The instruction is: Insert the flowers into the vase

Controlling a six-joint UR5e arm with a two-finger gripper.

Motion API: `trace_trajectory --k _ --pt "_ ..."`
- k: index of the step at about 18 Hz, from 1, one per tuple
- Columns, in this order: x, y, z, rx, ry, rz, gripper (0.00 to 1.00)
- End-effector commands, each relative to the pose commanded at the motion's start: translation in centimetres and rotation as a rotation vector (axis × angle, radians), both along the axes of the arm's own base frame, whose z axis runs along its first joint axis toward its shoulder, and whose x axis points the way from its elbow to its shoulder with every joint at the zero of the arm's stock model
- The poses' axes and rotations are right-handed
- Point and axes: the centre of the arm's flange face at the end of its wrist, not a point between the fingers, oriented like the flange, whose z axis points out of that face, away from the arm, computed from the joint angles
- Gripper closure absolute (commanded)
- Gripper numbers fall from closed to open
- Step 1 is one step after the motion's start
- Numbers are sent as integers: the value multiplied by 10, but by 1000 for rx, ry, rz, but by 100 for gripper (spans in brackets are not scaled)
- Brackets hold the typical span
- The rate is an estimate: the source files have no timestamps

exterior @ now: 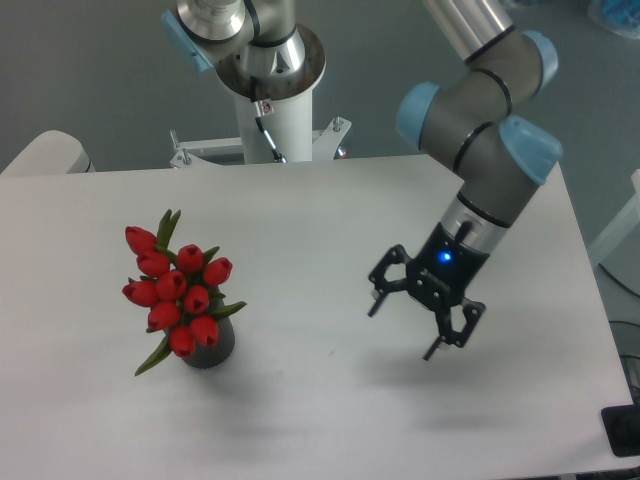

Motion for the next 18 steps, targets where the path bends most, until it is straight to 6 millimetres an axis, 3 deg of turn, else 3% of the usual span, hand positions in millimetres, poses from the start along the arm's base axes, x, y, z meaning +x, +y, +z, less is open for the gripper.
trace_trajectory --k 4,8,18 --pt "-15 24 -15 -242 105 -41 0" --pt "-11 45 -24 -507 146 -188 0" --pt "-6 47 -31 -540 126 -210 0"
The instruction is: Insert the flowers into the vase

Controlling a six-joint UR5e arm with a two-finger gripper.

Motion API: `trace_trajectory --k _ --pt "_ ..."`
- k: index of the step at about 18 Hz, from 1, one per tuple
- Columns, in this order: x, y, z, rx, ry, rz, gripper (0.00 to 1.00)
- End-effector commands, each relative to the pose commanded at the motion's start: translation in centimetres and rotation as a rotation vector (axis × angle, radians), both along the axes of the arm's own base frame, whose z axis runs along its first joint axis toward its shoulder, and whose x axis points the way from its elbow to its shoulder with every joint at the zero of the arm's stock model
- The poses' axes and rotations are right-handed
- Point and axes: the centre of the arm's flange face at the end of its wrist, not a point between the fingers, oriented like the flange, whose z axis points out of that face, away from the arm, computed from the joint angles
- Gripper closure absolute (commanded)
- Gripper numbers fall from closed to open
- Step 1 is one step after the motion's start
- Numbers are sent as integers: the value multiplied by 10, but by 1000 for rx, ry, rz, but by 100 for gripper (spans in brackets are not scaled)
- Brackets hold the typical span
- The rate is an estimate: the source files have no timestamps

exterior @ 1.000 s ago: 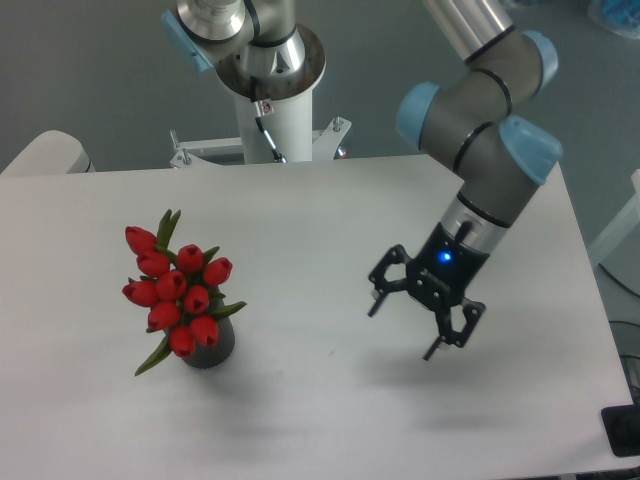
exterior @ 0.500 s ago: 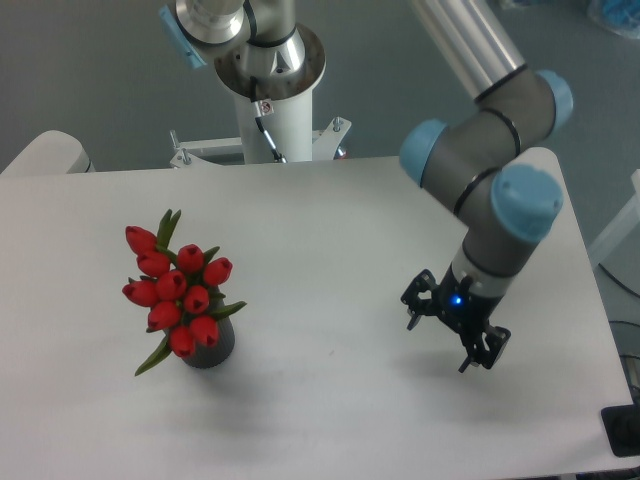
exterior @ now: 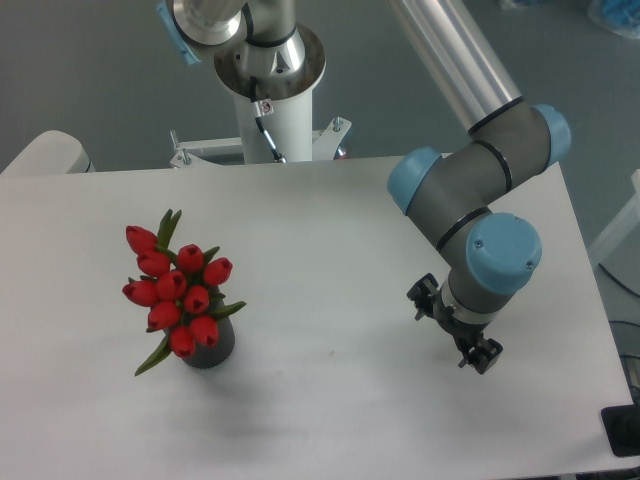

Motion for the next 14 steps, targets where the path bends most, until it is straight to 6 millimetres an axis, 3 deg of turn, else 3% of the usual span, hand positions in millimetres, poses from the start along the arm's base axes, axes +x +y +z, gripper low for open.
trace_trajectory --k 14 --pt "14 9 -3 -74 26 -140 0"
